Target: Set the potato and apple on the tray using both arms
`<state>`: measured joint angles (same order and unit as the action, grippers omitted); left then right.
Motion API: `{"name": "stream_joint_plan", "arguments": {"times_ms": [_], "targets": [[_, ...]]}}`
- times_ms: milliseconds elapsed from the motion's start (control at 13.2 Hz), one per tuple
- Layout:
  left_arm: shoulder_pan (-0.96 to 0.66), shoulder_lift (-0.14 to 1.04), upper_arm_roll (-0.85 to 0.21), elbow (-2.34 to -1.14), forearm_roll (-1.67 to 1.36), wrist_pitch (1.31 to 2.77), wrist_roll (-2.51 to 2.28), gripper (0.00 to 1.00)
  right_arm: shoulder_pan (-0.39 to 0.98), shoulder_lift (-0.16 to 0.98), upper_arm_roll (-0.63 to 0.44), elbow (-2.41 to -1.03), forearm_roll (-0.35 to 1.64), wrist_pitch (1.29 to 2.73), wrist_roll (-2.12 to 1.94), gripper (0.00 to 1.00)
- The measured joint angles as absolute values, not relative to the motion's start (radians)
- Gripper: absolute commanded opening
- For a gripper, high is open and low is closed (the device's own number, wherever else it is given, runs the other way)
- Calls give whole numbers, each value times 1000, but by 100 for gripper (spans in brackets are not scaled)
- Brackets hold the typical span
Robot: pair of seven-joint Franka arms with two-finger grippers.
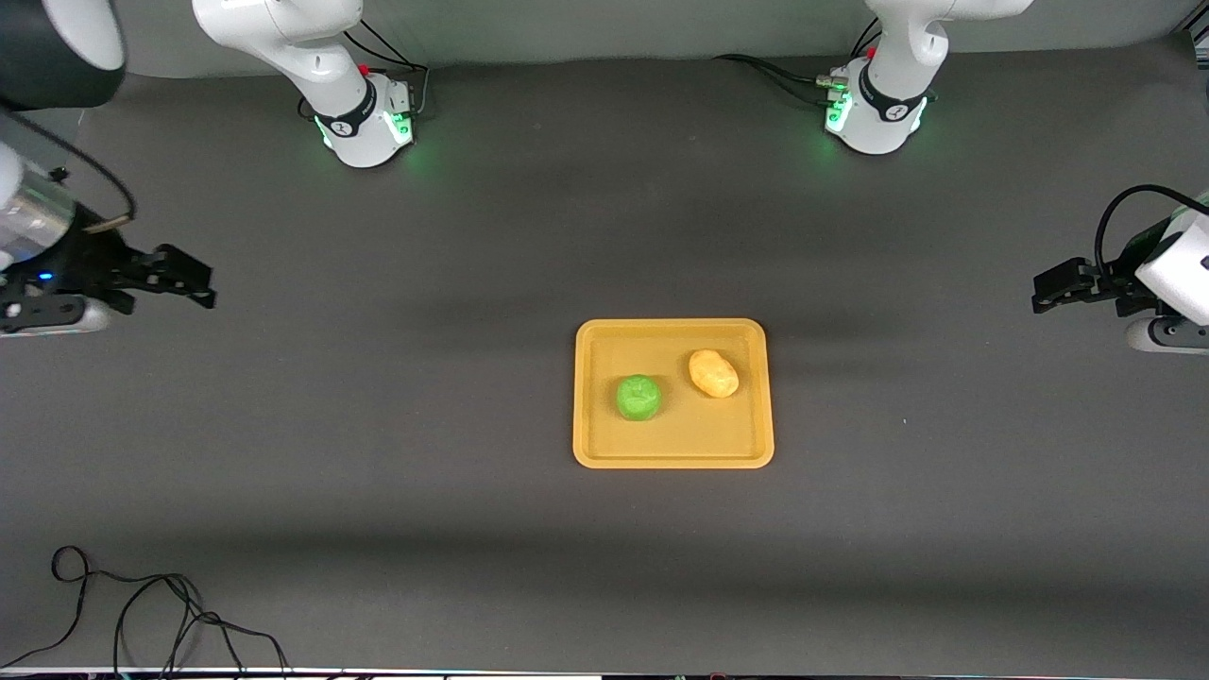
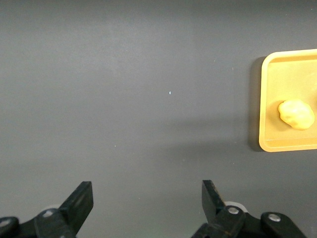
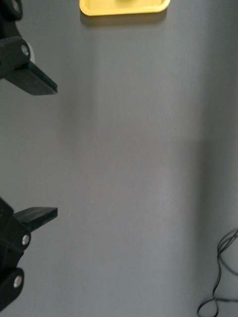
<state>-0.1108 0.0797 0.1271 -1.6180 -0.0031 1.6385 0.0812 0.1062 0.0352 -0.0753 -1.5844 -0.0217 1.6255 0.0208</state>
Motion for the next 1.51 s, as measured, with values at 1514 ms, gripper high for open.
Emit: {"name": "stream_joint_plan", "arguments": {"times_ms": [1514], "targets": [[-111, 80, 127, -1626, -3, 1641, 81, 95, 8, 35, -54, -1585, -31, 1582, -1, 100]]}}
